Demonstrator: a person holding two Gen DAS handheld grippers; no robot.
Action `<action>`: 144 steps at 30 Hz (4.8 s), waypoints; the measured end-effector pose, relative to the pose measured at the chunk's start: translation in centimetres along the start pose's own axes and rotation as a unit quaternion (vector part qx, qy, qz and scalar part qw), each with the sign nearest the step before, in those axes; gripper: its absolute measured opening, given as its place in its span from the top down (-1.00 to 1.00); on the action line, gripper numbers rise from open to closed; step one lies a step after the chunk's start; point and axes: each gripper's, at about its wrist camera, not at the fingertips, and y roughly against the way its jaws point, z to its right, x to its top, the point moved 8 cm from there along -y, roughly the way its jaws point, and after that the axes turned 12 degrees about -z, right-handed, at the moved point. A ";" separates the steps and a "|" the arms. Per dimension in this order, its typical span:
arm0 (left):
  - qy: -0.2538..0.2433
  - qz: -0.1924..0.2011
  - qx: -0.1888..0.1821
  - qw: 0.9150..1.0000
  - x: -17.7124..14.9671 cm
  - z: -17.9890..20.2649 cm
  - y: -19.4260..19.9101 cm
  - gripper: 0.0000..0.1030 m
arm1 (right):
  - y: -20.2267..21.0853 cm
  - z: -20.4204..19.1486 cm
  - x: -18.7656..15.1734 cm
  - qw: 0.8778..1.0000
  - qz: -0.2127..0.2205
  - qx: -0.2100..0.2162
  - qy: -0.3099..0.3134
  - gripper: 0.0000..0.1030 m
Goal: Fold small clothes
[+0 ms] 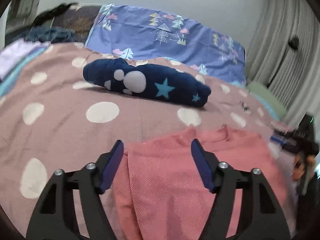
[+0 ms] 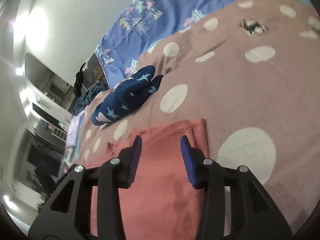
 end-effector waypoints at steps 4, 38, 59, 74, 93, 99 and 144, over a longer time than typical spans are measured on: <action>-0.017 -0.042 0.022 0.999 -1.4 -1.2 -1.8 -0.38 | -0.2 0.5 -0.2 0.997 0.005 -0.049 0.052 0.19; -0.071 -0.082 0.058 0.992 -0.6 -2.4 -5.4 0.10 | -2.7 -0.2 0.7 0.994 -0.004 -0.061 0.088 0.90; -0.128 -0.006 0.087 0.988 3.5 -0.1 -2.1 0.90 | -1.4 -1.3 2.9 0.994 0.043 -0.048 0.087 0.90; -0.050 -0.053 0.018 0.997 1.9 -3.2 -4.8 0.28 | -7.0 3.3 2.6 0.999 -0.020 -0.026 0.031 0.91; -0.121 -0.055 0.099 0.986 4.6 -1.7 -4.3 0.93 | -5.8 3.8 2.6 1.000 0.014 0.003 0.022 0.88; -0.097 -0.094 0.149 0.980 3.7 -4.9 -8.1 1.00 | -4.6 3.4 3.3 0.999 0.043 0.014 0.027 0.94; -0.372 -0.132 -0.053 0.917 -17.1 36.4 -6.6 0.75 | -3.2 1.4 2.5 0.991 -0.065 0.095 0.072 0.87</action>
